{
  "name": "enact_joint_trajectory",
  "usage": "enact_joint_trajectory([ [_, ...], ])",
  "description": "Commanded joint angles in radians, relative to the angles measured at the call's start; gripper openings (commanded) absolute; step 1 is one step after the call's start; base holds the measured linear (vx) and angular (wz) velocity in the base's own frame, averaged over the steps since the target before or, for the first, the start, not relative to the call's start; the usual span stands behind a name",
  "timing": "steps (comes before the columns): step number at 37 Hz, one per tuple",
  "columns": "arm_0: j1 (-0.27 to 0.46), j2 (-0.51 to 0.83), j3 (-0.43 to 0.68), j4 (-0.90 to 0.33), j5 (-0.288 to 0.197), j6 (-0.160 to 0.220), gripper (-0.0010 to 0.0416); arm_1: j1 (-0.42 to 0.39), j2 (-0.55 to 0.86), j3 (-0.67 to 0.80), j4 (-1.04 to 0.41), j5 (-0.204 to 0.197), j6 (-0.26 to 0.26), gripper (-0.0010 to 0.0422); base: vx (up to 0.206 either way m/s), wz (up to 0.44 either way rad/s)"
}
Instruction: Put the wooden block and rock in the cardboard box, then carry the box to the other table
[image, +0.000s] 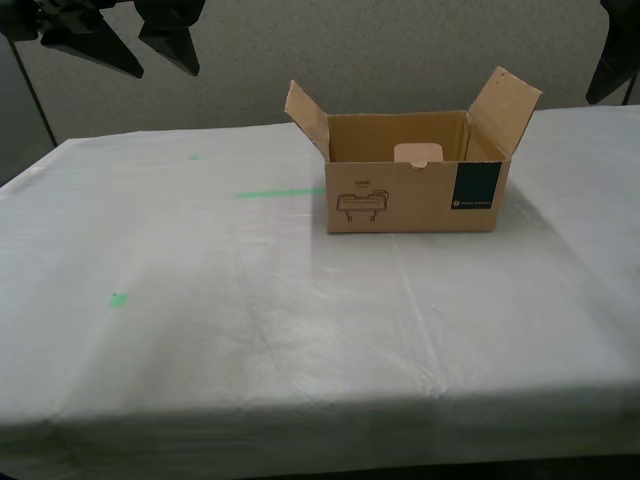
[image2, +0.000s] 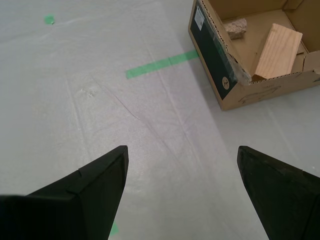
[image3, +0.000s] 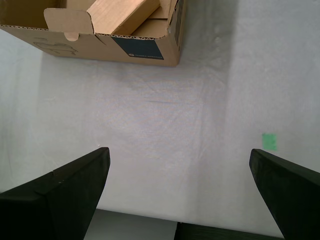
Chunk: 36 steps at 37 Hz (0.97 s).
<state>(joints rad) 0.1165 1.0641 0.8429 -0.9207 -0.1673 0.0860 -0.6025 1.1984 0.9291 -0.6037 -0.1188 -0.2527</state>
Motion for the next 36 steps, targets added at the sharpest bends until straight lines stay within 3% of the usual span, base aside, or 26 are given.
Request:
enact_joint_trajectory([
  [1, 0.000, 0.000, 0.000, 0.000, 0.001, 0.000, 0.0390, 0.000, 0.000, 0.001, 0.000, -0.004, -0.002, 0.0295, 0.000, 0.000],
  [36, 0.000, 0.000, 0.000, 0.000, 0.001, 0.000, 0.0390, 0.000, 0.000, 0.001, 0.000, -0.004, -0.002, 0.0295, 0.000, 0.000],
])
